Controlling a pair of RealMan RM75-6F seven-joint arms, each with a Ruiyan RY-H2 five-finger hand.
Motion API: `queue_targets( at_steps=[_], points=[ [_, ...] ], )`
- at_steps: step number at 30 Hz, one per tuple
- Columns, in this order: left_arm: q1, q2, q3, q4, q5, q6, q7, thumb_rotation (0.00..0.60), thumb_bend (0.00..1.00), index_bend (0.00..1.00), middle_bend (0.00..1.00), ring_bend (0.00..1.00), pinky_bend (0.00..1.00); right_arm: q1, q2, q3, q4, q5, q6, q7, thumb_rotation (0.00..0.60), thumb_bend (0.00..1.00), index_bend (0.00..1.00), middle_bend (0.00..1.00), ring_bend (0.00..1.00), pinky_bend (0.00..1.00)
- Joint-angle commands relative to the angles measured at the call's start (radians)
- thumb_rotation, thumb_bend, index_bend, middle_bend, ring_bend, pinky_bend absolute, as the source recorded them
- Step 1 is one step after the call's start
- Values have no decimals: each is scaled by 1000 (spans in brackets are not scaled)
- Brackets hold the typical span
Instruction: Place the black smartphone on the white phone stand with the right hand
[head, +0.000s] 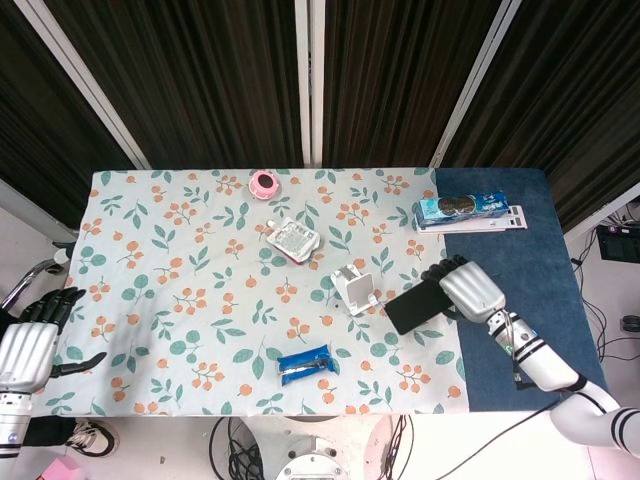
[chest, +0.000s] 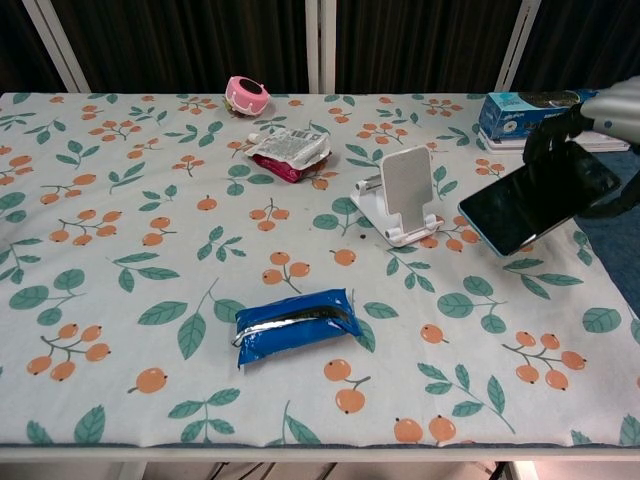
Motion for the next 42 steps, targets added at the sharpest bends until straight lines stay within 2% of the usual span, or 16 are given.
queue_targets(
  at_steps=[1, 4, 9, 14, 19, 22, 28, 30, 35, 42],
  points=[
    [0, -1, -1, 1, 1, 1, -1, 422, 0, 143, 134, 113, 215, -7, 42, 63, -2, -75, 162, -156, 600, 201, 639, 467, 437, 280],
    [-1, -4, -2, 4, 5, 4, -7, 421, 0, 142, 134, 113, 215, 19, 65, 91, 23, -124, 209, -217, 600, 200, 637, 465, 437, 283],
    [-1, -24, -4, 32, 23, 21, -34, 420, 0, 142, 137, 114, 215, 102, 101, 105, 94, -215, 211, -199, 600, 199, 637, 464, 437, 311],
    [-2, -34, -5, 50, 18, 16, -45, 424, 0, 142, 137, 114, 215, 202, 90, 55, 239, -440, 285, -257, 600, 199, 637, 467, 438, 311],
    [-2, -42, -6, 65, 16, 17, -48, 424, 0, 142, 137, 113, 215, 277, 70, -6, 349, -576, 316, -258, 600, 200, 638, 465, 438, 272],
    [0, -47, -6, 74, 14, 19, -50, 422, 0, 142, 137, 113, 215, 309, 48, -29, 416, -628, 363, -245, 600, 200, 635, 446, 436, 195],
    [2, -57, -11, 87, 14, 29, -48, 424, 0, 142, 137, 113, 215, 367, -10, -51, 526, -668, 419, -214, 600, 202, 604, 381, 354, 33],
    [3, -60, -12, 91, 15, 34, -42, 421, 0, 142, 137, 113, 215, 385, -29, -57, 553, -673, 425, -202, 600, 203, 597, 359, 326, 6],
    [9, -67, -16, 101, 14, 49, -38, 421, 0, 142, 137, 114, 215, 434, -75, -86, 630, -688, 418, -181, 600, 207, 583, 325, 268, 0],
    [13, -75, -21, 119, 11, 61, -45, 421, 0, 142, 137, 113, 215, 475, -124, -115, 701, -675, 405, -158, 600, 209, 579, 319, 260, 0]
  ],
)
